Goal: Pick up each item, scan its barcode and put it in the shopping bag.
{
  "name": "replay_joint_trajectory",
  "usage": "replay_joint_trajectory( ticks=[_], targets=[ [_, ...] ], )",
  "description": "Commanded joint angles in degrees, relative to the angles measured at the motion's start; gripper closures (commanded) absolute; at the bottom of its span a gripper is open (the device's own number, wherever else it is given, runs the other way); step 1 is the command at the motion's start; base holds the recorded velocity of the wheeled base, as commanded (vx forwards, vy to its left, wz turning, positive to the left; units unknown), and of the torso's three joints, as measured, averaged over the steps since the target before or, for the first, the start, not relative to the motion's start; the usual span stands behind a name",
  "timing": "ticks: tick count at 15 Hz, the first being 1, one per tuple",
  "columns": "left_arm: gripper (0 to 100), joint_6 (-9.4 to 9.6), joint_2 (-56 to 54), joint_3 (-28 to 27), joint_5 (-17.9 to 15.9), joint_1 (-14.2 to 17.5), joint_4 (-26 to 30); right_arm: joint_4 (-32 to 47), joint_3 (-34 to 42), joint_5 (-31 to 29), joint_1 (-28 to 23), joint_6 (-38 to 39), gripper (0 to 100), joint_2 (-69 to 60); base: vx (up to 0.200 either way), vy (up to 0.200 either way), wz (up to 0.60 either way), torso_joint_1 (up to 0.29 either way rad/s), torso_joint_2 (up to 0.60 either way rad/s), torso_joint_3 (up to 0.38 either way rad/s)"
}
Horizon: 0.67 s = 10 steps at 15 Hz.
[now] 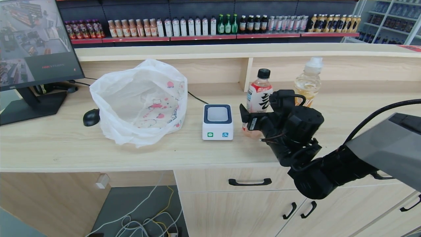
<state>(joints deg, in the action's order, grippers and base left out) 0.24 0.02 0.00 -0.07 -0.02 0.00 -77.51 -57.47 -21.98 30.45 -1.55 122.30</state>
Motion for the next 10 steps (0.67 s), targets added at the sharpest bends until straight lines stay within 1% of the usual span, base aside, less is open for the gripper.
replay_joint_trajectory(
  ticks=[1, 5, 8, 9, 10],
  targets=[
    [0, 0.02, -0.02, 0.00, -0.01, 0.02, 0.00, -0.01, -0.28, 0.01, 0.13, -0.21, 0, 0.49, 0.000, 0.000, 0.00, 0.000, 0.00, 0.000],
    [0, 0.02, -0.02, 0.00, -0.01, -0.06, 0.00, -0.63, -2.56, 0.09, 0.22, -1.00, 0, 1.19, 0.000, 0.000, 0.00, 0.000, 0.00, 0.000],
    [0, 0.02, -0.02, 0.00, -0.01, -0.06, 0.00, -0.63, -2.47, 0.09, 0.40, -1.00, 0, 1.54, 0.000, 0.000, 0.00, 0.000, 0.00, 0.000],
    [0, 0.02, -0.02, 0.00, -0.01, 0.02, 0.00, -0.63, -2.47, 0.18, 0.40, -1.00, 100, 1.54, 0.000, 0.000, 0.00, 0.000, 0.00, 0.000],
    [0, 0.02, -0.02, 0.00, -0.01, 0.02, 0.00, -0.71, -2.56, 0.27, 0.40, -1.00, 100, 1.54, 0.000, 0.000, 0.00, 0.000, 0.00, 0.000]
  ],
)
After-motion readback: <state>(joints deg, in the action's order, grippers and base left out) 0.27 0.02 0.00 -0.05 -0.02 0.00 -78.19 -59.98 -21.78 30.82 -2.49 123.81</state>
